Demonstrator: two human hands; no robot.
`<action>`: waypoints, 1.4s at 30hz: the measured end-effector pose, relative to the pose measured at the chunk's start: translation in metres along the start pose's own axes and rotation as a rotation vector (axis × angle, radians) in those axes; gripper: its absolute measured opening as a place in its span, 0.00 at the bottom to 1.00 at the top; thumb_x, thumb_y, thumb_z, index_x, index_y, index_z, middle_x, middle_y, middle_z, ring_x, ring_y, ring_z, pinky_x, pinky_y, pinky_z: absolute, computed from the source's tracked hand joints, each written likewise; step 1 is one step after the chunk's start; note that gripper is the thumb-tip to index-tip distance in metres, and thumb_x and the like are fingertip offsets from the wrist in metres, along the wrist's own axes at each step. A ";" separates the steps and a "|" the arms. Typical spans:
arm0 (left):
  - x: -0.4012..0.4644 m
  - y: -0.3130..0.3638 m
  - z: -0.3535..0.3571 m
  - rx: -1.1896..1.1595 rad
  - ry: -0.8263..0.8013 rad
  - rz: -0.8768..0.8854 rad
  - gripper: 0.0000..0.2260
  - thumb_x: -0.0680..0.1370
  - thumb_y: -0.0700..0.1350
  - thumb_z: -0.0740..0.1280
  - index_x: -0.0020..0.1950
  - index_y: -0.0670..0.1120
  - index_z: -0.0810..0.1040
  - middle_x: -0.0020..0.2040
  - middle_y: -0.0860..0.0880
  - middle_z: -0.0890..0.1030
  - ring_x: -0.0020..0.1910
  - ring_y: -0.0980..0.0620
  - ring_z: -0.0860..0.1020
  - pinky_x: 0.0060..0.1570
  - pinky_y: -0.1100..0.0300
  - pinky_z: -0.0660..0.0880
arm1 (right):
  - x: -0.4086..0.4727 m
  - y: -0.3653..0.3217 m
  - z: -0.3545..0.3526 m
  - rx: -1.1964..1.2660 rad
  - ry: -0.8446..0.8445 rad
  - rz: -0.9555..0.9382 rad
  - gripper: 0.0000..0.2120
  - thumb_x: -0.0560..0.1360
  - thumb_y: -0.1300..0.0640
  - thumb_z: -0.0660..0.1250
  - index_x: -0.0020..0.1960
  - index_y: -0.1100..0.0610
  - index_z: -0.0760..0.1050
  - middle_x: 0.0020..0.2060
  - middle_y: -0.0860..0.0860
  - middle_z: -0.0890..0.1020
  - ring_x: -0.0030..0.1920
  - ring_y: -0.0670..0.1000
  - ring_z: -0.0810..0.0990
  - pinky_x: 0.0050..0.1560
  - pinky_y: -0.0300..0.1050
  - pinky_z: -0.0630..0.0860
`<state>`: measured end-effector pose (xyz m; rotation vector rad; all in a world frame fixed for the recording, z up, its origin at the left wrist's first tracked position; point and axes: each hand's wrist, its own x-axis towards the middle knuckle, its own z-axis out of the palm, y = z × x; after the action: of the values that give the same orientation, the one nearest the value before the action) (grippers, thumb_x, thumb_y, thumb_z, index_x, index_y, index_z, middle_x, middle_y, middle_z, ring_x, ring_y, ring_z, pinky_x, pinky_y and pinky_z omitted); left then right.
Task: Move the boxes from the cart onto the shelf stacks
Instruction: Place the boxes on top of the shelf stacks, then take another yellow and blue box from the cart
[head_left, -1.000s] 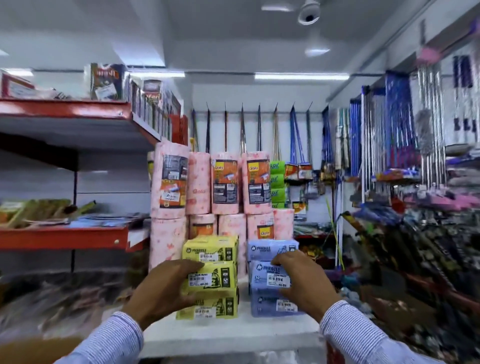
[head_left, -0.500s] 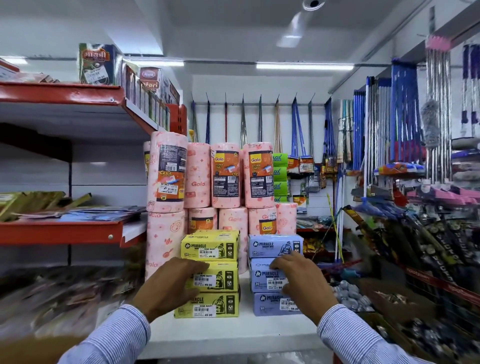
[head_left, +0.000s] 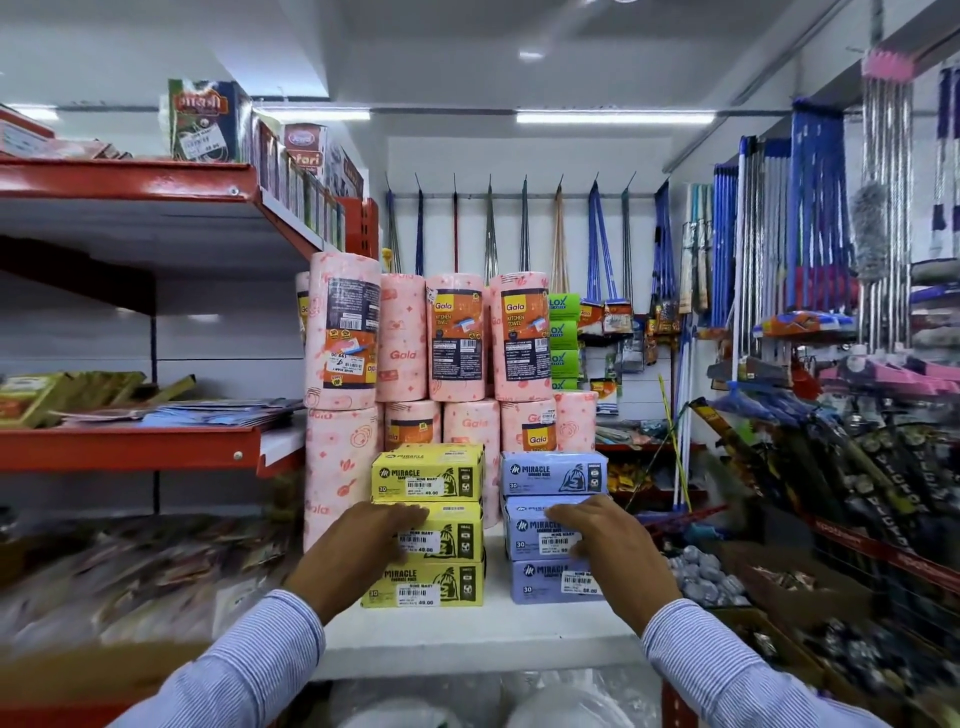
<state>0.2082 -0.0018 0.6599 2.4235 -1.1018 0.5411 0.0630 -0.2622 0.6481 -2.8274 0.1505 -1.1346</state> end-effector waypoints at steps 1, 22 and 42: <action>0.000 0.002 0.000 0.002 0.004 0.000 0.21 0.76 0.35 0.69 0.66 0.52 0.77 0.65 0.47 0.80 0.57 0.50 0.81 0.56 0.56 0.80 | 0.000 0.000 0.000 0.013 -0.003 -0.001 0.27 0.69 0.72 0.68 0.62 0.50 0.76 0.50 0.50 0.79 0.48 0.51 0.80 0.48 0.46 0.78; -0.189 0.060 0.130 0.106 -0.026 0.208 0.31 0.74 0.56 0.68 0.75 0.52 0.64 0.78 0.42 0.63 0.76 0.40 0.61 0.70 0.41 0.65 | -0.209 -0.033 0.059 -0.051 -0.288 -0.151 0.36 0.76 0.44 0.64 0.77 0.49 0.49 0.78 0.56 0.49 0.77 0.60 0.44 0.74 0.65 0.54; -0.474 0.038 0.481 -0.204 -1.096 -0.145 0.30 0.74 0.48 0.71 0.74 0.45 0.66 0.73 0.42 0.69 0.71 0.40 0.68 0.67 0.42 0.70 | -0.553 0.009 0.307 0.102 -1.494 0.133 0.29 0.72 0.55 0.70 0.70 0.59 0.65 0.67 0.58 0.73 0.66 0.59 0.70 0.64 0.54 0.72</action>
<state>-0.0274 0.0129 0.0263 2.5450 -1.2156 -1.0260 -0.1226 -0.1874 0.0484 -2.6807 0.1267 1.0367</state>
